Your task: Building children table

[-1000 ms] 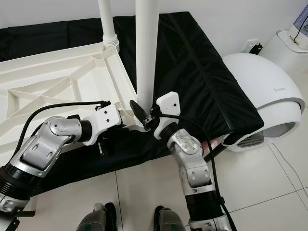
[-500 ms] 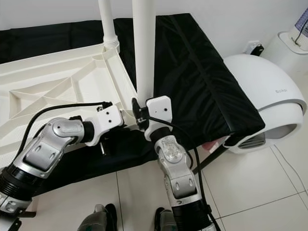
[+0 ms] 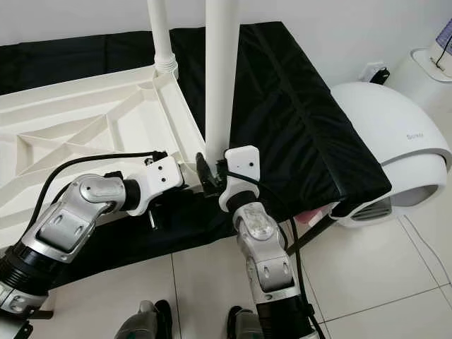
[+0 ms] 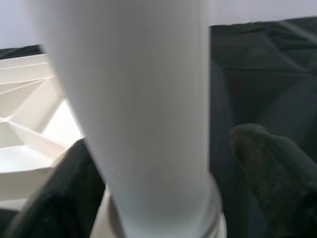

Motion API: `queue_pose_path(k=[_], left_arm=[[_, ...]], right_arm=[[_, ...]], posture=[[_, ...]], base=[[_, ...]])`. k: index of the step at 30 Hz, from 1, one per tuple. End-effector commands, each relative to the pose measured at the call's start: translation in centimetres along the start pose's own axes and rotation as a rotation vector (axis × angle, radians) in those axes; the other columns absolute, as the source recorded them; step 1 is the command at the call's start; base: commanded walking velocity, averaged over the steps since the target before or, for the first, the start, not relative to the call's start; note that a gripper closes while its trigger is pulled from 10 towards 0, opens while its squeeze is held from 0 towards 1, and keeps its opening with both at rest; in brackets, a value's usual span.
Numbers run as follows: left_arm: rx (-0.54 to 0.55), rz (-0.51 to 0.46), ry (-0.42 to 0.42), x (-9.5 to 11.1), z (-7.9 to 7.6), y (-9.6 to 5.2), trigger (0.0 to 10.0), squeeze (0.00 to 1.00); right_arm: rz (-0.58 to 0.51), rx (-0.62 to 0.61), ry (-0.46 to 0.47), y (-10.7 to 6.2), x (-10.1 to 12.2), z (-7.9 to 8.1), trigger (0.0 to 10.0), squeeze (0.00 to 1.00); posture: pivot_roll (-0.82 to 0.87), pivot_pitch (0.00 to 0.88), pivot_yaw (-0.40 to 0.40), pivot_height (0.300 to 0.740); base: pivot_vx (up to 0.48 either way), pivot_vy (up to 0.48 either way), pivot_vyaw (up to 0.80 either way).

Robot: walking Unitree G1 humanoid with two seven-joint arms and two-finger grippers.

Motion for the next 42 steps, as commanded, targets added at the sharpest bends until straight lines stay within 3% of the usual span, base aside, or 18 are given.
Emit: queue_pose_path(k=[1,5,13,14,15,19,35,42], left_arm=[[-0.075,0.036,-0.024,-1.1,-2.2,0.8,10.0,0.0],[-0.073,0.035,-0.023,-1.1,-2.2,0.8,10.0,0.0],[-0.072,0.035,-0.023,-1.1,-2.1,0.8,10.0,0.0],[-0.071,0.034,-0.023,-1.1,-2.0,0.8,10.0,0.0],[-0.071,0.033,-0.024,-1.1,-1.9,0.8,10.0,0.0],[-0.07,0.032,-0.024,-1.1,-1.7,0.9,10.0,0.0],[-0.059,0.038,-0.022,-1.1,-1.3,0.6,10.0,0.0],[-0.066,0.037,-0.019,-1.1,-1.5,0.6,10.0,0.0]], right_arm=[[0.011,0.029,0.047,-0.2,-0.4,0.8,10.0,1.0],[-0.008,0.095,0.065,-0.2,0.5,0.9,10.0,1.0],[-0.014,0.105,0.064,-0.1,0.8,0.6,10.0,1.0],[-0.002,0.201,0.041,0.0,1.6,-0.3,10.0,0.0],[0.019,0.293,0.016,0.0,2.4,-1.0,10.0,0.0],[0.057,0.43,-0.032,-0.1,3.6,-2.4,10.0,0.0],[0.235,0.686,-0.132,0.3,3.2,-3.4,10.0,0.0],[0.268,0.733,-0.171,0.9,2.7,-3.7,10.0,0.0]], posture=[[-0.01,0.173,-0.035,0.74],[-0.01,0.174,-0.035,0.74],[-0.01,0.175,-0.034,0.74],[-0.02,0.19,-0.023,0.74],[-0.02,0.192,-0.022,0.74],[-0.02,0.195,-0.018,0.74],[-0.01,0.193,-0.017,0.74],[-0.01,0.186,-0.012,0.74]], base=[[0.0,0.0,0.0],[0.0,0.0,0.0],[0.0,0.0,0.0],[0.0,0.0,0.0],[0.0,0.0,0.0],[0.0,0.0,0.0],[0.0,0.0,0.0],[0.0,0.0,0.0]])
Point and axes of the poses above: a point about 5 cm out from each wrist's last joint towards the gripper, its own y axis pointing out of the wrist towards the gripper, its own x axis along the axis of the wrist's last joint, z = x × y, the point moved 6 cm from there along y, pointing out of the wrist towards the gripper, and after that the axes turned 14 degrees about y, right-handed, at the moved point
